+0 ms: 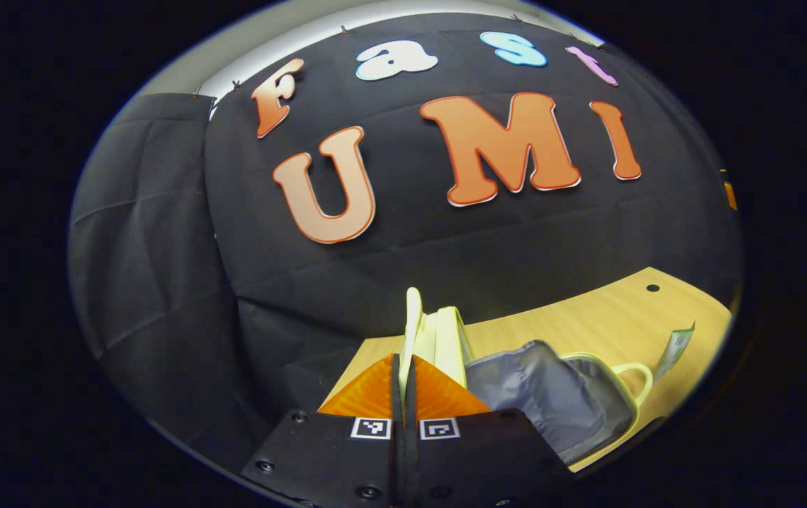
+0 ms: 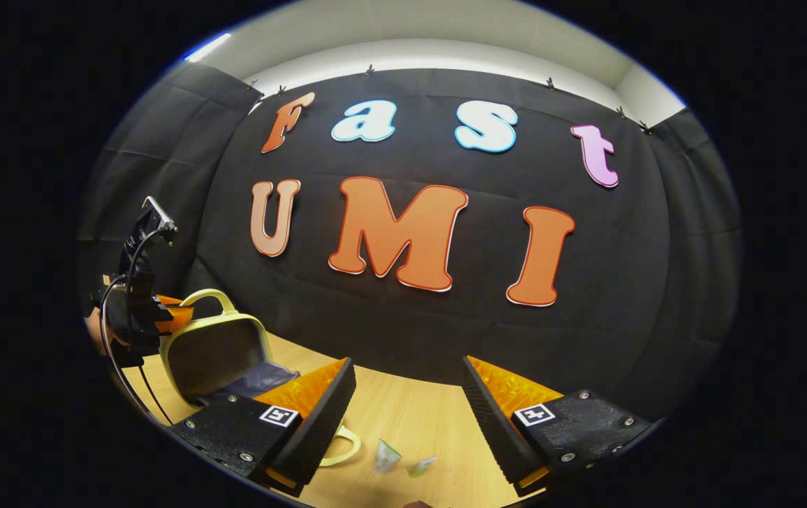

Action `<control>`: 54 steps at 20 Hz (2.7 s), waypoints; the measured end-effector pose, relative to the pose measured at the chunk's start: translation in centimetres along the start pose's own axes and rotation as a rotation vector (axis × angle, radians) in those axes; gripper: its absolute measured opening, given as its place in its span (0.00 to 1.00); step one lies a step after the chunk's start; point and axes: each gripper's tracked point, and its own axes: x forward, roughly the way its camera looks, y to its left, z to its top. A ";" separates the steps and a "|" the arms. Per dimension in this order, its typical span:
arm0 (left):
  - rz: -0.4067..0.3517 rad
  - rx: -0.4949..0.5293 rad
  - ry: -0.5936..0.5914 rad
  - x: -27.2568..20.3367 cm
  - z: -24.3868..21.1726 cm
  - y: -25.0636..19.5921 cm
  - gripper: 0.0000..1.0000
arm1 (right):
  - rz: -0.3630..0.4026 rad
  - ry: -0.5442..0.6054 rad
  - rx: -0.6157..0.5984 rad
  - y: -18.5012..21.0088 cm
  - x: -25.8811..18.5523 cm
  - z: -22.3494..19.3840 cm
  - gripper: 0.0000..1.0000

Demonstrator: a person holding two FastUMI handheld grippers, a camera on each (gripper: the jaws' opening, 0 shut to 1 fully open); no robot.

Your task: First open the suitcase, pack the skin care products into it, and then close the suitcase.

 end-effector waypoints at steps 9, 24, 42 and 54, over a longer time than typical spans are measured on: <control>0.065 -0.074 0.209 -2.1 -4.3 1.5 0.00 | -0.060 0.056 0.048 5.6 0.5 -0.3 0.95; 0.135 -0.155 0.171 -5.9 4.5 -7.3 0.68 | -0.169 0.126 -0.019 1.7 0.6 -3.9 0.95; -0.642 0.003 -0.032 -16.0 13.3 -51.7 0.99 | -0.136 0.271 -0.024 -8.5 -2.7 -12.7 0.96; -0.788 0.075 0.133 -13.1 6.3 -64.7 0.96 | -0.199 0.328 -0.018 -13.3 -4.8 -14.1 0.96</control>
